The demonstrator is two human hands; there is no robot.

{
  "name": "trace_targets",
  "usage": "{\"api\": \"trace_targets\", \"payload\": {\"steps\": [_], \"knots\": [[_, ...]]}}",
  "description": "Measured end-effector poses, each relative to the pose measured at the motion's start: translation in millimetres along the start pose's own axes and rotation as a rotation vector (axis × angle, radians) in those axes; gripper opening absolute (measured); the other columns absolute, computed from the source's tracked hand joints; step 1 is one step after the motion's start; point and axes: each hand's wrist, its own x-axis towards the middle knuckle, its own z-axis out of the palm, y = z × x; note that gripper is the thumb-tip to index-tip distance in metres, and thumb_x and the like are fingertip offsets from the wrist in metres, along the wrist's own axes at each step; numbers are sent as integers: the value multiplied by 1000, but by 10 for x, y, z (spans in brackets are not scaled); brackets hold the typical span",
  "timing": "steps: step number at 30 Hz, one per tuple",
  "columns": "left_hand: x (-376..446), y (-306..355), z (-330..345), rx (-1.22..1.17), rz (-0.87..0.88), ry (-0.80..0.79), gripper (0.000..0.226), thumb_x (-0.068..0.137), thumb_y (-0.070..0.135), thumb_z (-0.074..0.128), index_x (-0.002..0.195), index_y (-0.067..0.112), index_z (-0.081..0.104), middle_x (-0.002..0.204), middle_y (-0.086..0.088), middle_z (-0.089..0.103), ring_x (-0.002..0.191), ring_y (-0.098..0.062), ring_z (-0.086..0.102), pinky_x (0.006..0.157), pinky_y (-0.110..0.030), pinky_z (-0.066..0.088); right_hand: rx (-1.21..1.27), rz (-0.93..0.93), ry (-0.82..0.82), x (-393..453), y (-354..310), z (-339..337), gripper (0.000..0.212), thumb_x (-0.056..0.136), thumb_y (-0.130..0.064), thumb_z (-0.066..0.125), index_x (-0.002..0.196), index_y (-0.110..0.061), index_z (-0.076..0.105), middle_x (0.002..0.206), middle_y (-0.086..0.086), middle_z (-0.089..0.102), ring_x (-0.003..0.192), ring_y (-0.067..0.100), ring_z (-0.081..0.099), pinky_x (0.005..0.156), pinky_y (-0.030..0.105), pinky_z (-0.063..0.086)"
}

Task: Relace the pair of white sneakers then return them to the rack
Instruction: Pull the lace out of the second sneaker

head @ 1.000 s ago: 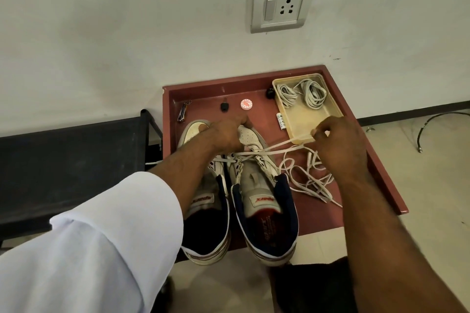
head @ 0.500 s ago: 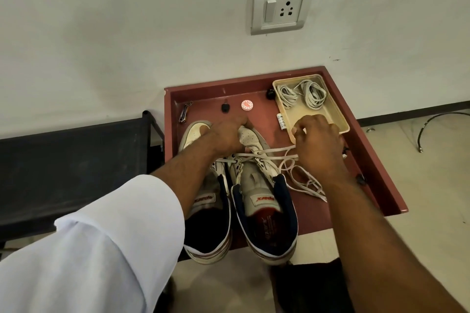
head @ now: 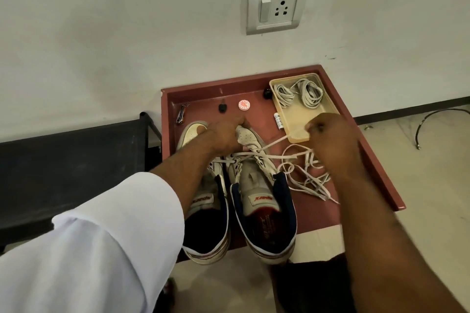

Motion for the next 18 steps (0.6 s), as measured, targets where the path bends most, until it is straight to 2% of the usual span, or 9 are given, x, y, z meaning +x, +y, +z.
{"api": "trace_targets", "payload": {"steps": [3, 5, 7, 8, 10, 12, 15, 18], "knots": [[-8, -7, 9, -8, 11, 9, 55, 76, 18, 84, 121, 29, 55, 97, -1, 61, 86, -20, 66, 74, -37, 60, -79, 18, 277, 21, 167, -272, 20, 94, -9, 57, 103, -2, 73, 102, 17, 69, 89, 26, 61, 75, 25, 37], [-9, -11, 18, -6, 13, 16, 57, 74, 18, 85, 121, 30, 55, 103, -2, 62, 90, -21, 65, 76, -38, 60, -227, 2, 307, -4, 176, -276, 21, 91, -13, 63, 108, -6, 72, 112, 18, 62, 102, 36, 57, 76, 30, 39], [-11, -14, 24, -1, 22, 22, 58, 74, 19, 85, 122, 28, 55, 103, -2, 63, 92, -21, 64, 78, -36, 59, -355, -79, 183, -42, 98, -132, 31, 89, -18, 68, 120, -16, 68, 129, 13, 51, 112, 34, 50, 85, 37, 44], [-18, -14, 24, -5, 24, 25, 58, 74, 19, 85, 123, 28, 55, 102, -1, 63, 93, -20, 64, 78, -35, 58, -303, -131, 71, -60, 37, -21, 35, 89, -18, 68, 124, -19, 66, 133, 8, 49, 113, 28, 52, 89, 36, 47], [-25, -19, 32, -12, 26, 28, 57, 74, 18, 85, 122, 27, 55, 100, 3, 62, 93, -18, 63, 78, -32, 57, -97, -160, -233, -110, -79, 243, 31, 91, -14, 63, 122, -19, 67, 126, 1, 59, 104, 17, 59, 88, 28, 51], [-29, -15, 35, 1, 30, 32, 57, 75, 20, 84, 122, 29, 55, 92, 9, 59, 89, -16, 62, 74, -26, 51, -111, -152, -408, -139, -116, 490, 24, 92, -17, 62, 113, -18, 71, 112, 4, 70, 98, 19, 65, 89, 33, 53], [-33, -18, 34, 18, 23, 30, 56, 77, 22, 83, 124, 30, 53, 85, 13, 56, 85, -13, 58, 65, -20, 41, -159, -101, -410, -119, -114, 587, 11, 90, -18, 65, 90, -11, 73, 90, 8, 71, 85, 25, 66, 77, 33, 54], [-47, -10, 19, -19, 28, 24, 56, 76, 19, 83, 123, 27, 54, 92, 6, 62, 84, -13, 61, 69, -24, 50, -207, -173, -348, -79, -98, 528, 15, 93, -14, 57, 82, -10, 64, 89, 7, 55, 85, 27, 59, 71, 30, 44]]}}
